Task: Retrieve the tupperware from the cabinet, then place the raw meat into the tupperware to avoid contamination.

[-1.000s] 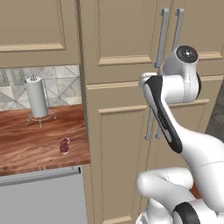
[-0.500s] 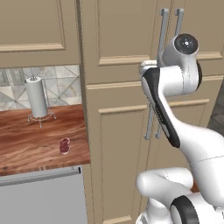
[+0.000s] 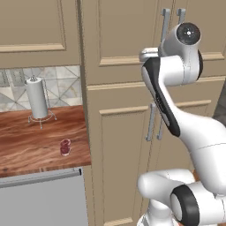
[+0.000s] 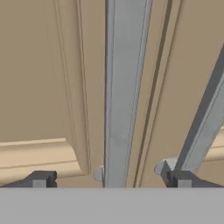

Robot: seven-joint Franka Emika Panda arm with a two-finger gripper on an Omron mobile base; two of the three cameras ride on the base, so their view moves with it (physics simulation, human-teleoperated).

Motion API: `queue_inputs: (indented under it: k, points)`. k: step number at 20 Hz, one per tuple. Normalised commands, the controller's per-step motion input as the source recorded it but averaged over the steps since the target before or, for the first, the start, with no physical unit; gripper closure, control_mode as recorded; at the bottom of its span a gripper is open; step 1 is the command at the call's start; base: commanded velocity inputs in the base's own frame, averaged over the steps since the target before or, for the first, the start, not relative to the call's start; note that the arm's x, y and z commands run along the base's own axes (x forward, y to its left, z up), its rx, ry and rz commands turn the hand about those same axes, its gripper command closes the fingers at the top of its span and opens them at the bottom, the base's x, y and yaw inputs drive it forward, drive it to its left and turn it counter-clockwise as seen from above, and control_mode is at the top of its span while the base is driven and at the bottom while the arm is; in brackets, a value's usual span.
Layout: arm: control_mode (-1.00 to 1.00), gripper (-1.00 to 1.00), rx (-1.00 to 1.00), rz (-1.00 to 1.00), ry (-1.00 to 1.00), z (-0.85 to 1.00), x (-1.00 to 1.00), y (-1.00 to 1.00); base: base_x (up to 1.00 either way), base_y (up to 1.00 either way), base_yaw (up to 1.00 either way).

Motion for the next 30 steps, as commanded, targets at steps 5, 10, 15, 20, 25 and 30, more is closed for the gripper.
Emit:
queue_inputs:
  k: [5, 10, 15, 20, 25, 30]
  points:
    - [-1.00, -1.00, 0.00, -0.02, 0.00, 0.08, 0.37, 0.00, 0.00, 0.00, 0.00]
    - [-1.00, -1.00, 0.00, -0.04, 0.00, 0.00, 0.41, 0.00, 0.00, 0.00, 0.00]
    - [-1.00, -1.00, -0.01, -0.01, 0.00, -0.05, 0.35, 0.00, 0.00, 0.00, 0.00]
    - [-1.00, -1.00, 0.00, 0.00, -0.01, -0.17, 0.39, -0.08, 0.00, 0.00, 0.00]
    - [-1.00, -1.00, 0.00, 0.00, -0.07, -0.38, 0.43, -0.27, 0.00, 0.00, 0.00]
    - [-1.00, -1.00, 0.04, 0.00, -0.07, -0.36, 0.37, -0.25, 0.00, 0.00, 0.00]
